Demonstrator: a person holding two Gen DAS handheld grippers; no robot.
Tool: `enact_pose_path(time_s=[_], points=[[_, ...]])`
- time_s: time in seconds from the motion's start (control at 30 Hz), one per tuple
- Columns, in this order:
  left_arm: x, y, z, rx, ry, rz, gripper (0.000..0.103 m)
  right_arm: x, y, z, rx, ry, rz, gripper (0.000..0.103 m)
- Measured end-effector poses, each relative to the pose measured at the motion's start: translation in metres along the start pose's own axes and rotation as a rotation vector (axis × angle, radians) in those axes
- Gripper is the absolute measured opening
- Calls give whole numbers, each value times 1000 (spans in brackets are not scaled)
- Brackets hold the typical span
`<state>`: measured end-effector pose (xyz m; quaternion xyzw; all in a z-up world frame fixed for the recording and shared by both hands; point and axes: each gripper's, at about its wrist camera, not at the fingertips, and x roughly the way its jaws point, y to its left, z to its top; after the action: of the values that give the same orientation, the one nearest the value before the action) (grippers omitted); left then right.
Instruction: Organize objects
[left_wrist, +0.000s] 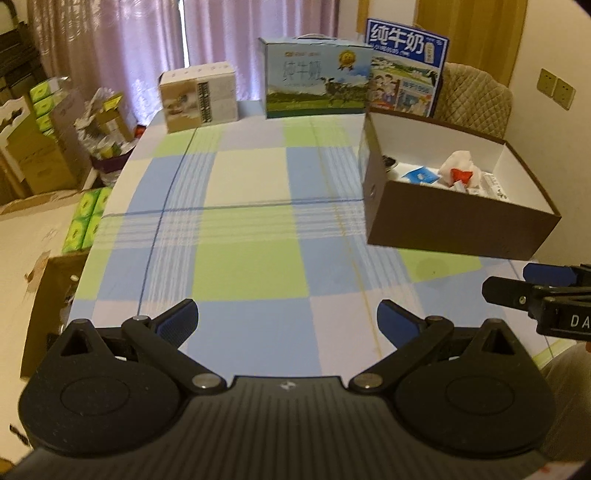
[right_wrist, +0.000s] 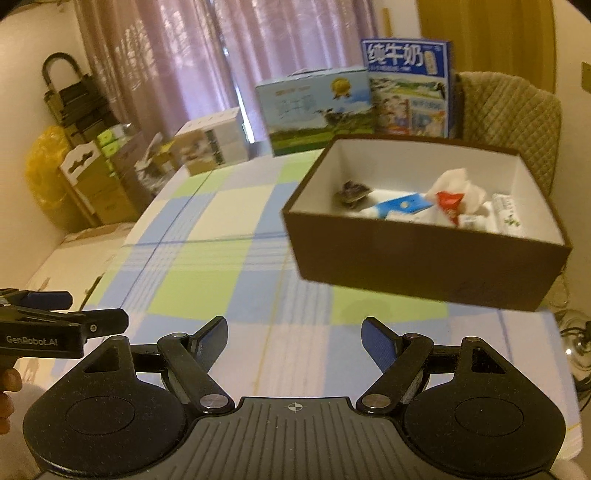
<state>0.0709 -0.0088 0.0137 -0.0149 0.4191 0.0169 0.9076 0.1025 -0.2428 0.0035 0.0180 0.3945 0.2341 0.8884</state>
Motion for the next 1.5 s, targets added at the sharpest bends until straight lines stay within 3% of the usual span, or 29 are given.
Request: enact_pose_path(time_s=[0.5, 1.5], points=[[-12, 20, -35, -47, 53, 68, 102, 5, 34, -24, -39, 63, 73, 77], [-10, 20, -44, -55, 76, 76, 102, 18, 38, -40, -44, 111, 69, 77]])
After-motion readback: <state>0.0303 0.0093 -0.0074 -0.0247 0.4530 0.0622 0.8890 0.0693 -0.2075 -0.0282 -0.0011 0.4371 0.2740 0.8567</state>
